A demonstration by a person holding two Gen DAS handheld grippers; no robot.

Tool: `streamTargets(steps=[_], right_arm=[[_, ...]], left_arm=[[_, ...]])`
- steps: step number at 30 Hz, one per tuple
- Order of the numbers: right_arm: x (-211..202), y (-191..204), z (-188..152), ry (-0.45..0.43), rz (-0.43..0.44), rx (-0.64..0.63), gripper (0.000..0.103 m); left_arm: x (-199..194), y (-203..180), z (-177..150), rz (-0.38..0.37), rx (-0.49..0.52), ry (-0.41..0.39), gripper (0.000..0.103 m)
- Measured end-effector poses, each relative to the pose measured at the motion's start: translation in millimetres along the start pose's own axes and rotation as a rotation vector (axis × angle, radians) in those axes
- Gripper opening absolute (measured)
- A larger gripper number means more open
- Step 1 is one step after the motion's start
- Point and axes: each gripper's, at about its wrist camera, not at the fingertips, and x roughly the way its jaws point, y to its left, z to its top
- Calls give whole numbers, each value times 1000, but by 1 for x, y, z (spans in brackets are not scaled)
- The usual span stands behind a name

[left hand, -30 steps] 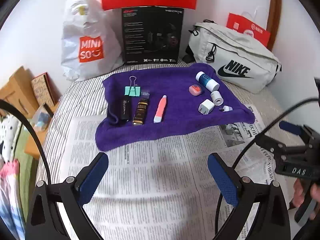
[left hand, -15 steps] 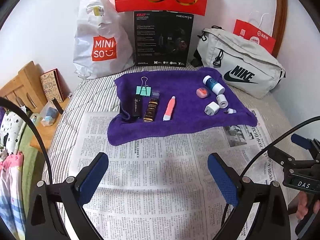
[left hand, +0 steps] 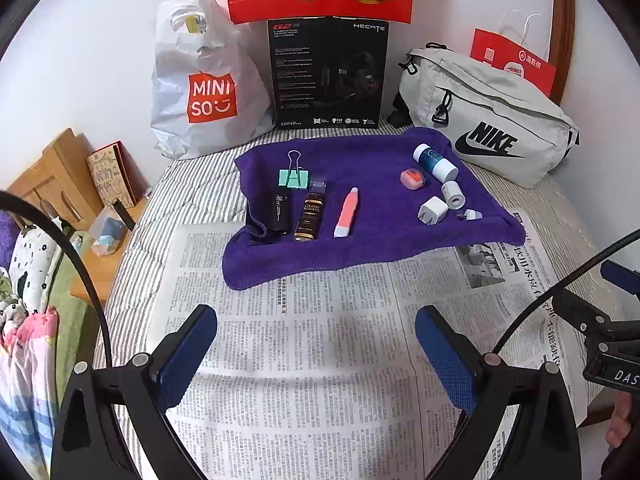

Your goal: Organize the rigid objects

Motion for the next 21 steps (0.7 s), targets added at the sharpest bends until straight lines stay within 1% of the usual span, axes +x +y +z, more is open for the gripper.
streamTargets(steps=[21], right_arm=[[-7,-4,-1,-8,7,17,103]], left_arm=[[-3,1,0,19,8,7,100]])
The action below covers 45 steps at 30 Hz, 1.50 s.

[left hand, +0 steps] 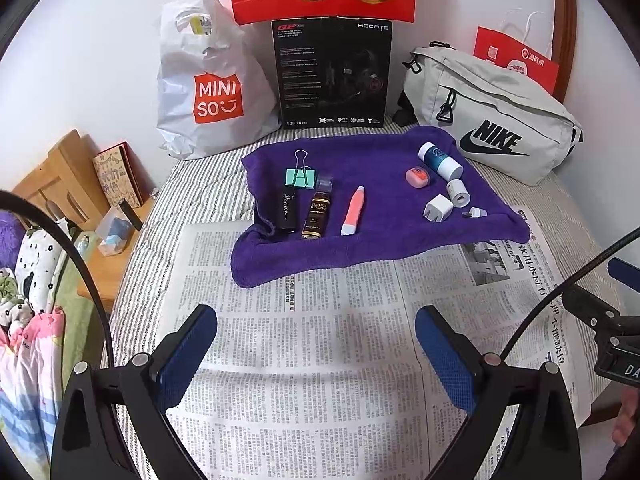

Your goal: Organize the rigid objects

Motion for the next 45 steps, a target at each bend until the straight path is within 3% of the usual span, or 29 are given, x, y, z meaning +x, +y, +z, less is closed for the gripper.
streamTargets(steps=[45], right_arm=[[-5,-3,1,6,-2,7,103]], left_arm=[[-1,1,-2,8,14,4,100]])
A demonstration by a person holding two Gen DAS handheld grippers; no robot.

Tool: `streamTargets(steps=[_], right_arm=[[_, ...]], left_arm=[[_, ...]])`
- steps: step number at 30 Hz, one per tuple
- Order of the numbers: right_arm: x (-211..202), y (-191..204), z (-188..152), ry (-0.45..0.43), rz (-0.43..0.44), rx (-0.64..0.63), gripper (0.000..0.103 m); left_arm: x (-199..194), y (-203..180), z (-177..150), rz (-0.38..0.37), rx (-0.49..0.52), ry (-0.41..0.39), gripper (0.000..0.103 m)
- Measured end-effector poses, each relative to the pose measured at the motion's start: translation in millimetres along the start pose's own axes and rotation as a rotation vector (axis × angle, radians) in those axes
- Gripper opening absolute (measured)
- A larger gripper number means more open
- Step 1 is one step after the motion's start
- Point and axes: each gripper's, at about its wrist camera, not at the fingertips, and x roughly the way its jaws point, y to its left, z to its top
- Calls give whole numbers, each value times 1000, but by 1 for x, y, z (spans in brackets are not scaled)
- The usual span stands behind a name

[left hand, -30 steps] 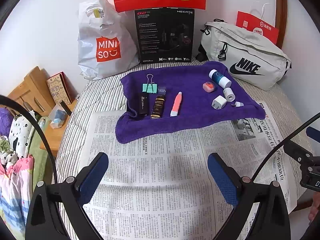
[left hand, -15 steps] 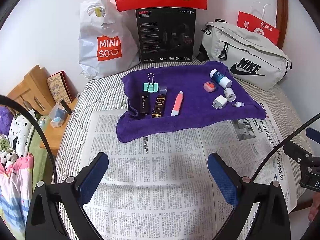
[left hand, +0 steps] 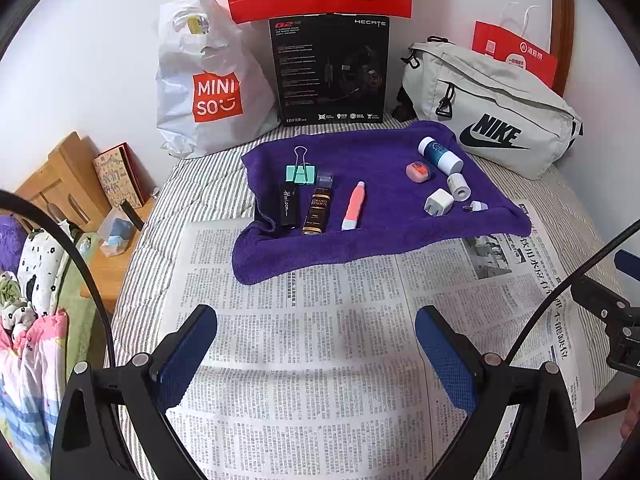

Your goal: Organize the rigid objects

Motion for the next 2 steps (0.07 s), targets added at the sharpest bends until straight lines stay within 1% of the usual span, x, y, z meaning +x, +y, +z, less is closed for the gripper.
streamTargets(steps=[2], right_arm=[[1,0,0,4,-1,-2,103]], left_arm=[[0,-1,0,-2,5,-4,100]])
